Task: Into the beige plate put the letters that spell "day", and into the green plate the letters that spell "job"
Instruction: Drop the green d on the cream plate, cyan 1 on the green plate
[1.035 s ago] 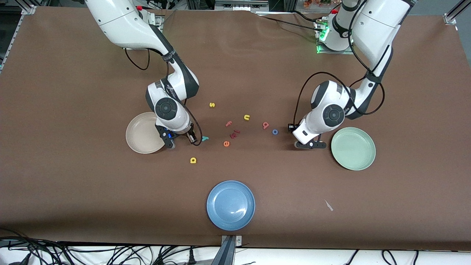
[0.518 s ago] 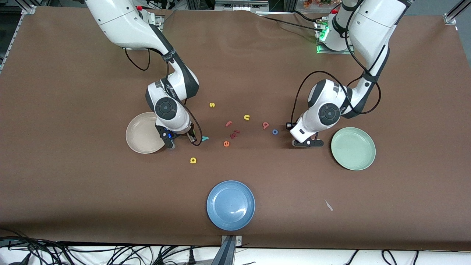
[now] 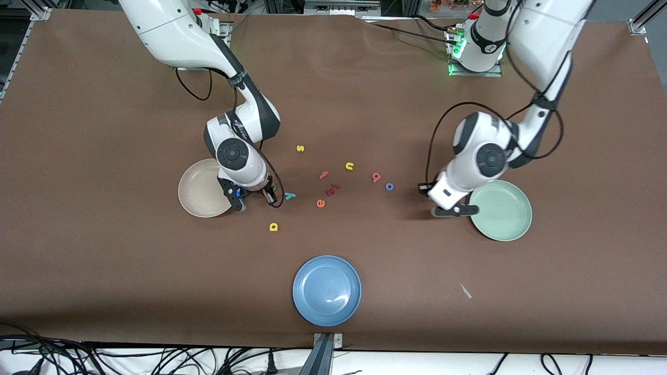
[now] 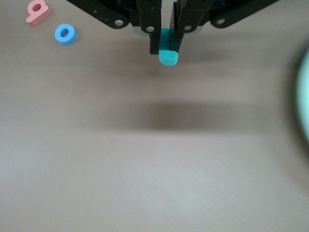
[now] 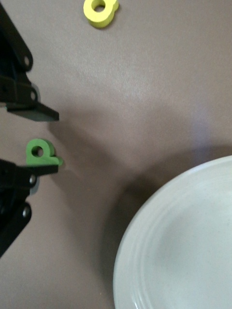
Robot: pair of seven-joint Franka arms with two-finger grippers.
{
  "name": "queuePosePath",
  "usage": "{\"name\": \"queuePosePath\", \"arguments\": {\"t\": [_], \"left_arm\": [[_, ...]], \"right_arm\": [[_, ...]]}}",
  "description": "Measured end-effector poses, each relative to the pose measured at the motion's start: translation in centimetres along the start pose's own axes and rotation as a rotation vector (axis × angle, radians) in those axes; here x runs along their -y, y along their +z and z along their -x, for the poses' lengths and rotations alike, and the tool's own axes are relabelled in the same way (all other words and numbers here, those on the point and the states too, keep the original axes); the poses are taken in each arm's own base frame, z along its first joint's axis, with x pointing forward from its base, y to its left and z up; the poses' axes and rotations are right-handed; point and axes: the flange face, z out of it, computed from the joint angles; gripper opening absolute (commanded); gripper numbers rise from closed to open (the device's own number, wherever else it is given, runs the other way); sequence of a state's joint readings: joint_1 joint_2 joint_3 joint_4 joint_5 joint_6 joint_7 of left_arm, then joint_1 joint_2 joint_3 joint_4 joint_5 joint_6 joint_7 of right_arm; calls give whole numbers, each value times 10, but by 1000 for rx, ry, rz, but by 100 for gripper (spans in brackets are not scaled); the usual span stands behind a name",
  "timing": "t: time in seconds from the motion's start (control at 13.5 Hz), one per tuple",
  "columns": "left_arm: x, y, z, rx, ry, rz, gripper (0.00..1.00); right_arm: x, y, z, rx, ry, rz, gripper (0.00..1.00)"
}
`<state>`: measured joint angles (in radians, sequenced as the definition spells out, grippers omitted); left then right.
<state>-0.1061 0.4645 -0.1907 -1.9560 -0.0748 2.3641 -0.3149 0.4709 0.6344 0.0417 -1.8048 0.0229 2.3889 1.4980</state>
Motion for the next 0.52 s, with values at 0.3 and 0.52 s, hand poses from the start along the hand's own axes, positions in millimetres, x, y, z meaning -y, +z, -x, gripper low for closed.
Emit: {"name": "queuePosePath", "arguments": {"t": [0.3,0.52], "left_arm": [[132,-53,-25,53,22,-1,0],[220,-43,-31,81,74,-84,0]], "right_arm": [[-6,8,3,2,-5,23,77],[-10,14,8,2,-10,37,51]]}}
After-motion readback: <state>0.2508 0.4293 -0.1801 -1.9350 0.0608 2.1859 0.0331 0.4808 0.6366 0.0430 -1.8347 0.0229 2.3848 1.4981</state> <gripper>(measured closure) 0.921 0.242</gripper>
